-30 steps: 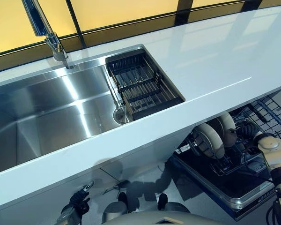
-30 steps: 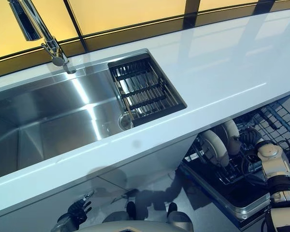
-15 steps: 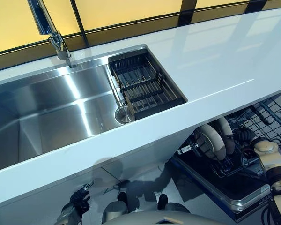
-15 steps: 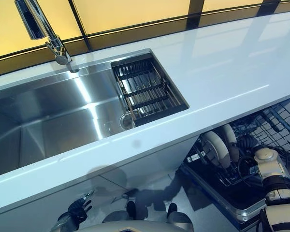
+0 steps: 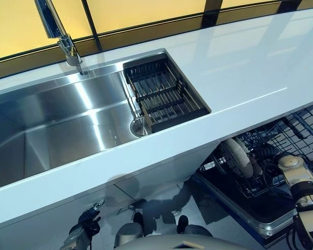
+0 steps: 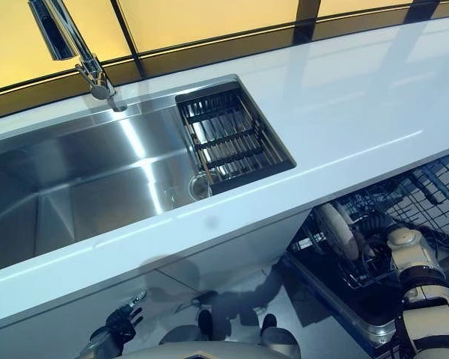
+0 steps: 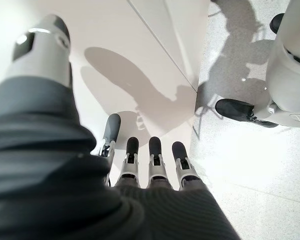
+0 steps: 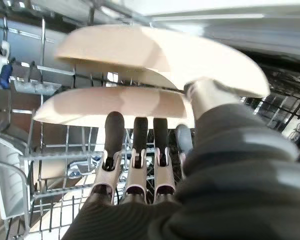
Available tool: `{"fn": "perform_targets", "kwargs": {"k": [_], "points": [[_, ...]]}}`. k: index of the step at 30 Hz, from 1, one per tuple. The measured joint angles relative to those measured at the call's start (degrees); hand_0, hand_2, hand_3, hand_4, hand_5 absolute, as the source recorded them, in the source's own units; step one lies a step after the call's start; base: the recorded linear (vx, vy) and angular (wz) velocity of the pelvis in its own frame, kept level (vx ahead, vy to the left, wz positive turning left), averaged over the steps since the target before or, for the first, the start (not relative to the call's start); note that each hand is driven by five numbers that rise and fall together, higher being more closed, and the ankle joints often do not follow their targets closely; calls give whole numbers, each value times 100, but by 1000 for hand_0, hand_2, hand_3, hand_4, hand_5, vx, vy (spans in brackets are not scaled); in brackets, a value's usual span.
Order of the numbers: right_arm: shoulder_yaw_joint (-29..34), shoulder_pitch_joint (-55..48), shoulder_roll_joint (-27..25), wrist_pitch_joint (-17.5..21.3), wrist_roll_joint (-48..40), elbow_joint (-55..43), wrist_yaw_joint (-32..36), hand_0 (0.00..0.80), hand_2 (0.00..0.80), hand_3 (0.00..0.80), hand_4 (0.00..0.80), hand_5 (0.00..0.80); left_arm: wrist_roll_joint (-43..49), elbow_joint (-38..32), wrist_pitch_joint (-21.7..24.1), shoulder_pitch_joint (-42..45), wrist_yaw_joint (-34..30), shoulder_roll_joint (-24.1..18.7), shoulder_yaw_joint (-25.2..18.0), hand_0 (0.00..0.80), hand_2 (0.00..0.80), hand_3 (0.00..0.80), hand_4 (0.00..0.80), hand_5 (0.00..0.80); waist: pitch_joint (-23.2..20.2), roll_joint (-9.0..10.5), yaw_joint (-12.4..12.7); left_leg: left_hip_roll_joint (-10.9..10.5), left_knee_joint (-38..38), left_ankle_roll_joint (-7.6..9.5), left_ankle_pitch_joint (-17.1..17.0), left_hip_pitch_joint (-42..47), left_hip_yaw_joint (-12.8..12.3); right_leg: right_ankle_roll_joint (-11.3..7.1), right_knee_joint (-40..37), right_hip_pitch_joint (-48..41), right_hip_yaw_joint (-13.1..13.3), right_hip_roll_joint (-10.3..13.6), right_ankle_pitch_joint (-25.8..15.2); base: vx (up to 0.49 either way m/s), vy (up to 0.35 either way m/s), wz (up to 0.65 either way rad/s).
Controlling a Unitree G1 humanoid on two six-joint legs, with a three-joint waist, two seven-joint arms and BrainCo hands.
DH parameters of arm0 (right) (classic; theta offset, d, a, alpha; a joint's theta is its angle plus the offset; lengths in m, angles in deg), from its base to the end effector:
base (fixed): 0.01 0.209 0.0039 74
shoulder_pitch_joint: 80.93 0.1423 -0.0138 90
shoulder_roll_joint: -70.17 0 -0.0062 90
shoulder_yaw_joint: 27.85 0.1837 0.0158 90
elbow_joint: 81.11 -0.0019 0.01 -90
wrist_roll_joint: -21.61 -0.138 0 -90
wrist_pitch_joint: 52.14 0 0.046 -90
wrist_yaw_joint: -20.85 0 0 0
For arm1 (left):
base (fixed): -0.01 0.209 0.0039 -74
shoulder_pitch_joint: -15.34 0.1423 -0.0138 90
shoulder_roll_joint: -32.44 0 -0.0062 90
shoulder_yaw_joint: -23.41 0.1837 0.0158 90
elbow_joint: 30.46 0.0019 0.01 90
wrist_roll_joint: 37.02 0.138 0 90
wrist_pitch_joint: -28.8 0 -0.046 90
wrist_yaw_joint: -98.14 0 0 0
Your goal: Take plates into dishwasher
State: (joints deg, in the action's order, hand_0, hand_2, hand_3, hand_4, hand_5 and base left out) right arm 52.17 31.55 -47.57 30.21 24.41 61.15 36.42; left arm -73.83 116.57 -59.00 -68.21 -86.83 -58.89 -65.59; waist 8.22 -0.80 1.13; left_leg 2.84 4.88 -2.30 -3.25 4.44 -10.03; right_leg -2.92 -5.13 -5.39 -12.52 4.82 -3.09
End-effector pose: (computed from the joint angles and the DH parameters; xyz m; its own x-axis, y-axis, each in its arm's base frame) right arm 0.2313 -0.3476 0.0474 0.7335 -0.2729 -0.6225 -0.2160 0.7747 -0.5943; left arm 0.0720 0.2523 -0.0996 0.5174 0.1983 -0.8325 -0.4769 0.8746 -0.0880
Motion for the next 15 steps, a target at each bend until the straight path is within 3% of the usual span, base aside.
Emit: {"fn": "perform_targets", "kwargs": {"k": [15], "points": [[55, -13, -40, -23, -17, -95, -49, 0, 0, 0, 0, 0, -10, -5, -1, -10, 4, -1, -3, 0, 0, 0, 0, 0, 18, 32, -25, -1, 2, 2, 1, 21, -27, -3, 4, -2, 45, -5, -2, 0, 10, -1]]}}
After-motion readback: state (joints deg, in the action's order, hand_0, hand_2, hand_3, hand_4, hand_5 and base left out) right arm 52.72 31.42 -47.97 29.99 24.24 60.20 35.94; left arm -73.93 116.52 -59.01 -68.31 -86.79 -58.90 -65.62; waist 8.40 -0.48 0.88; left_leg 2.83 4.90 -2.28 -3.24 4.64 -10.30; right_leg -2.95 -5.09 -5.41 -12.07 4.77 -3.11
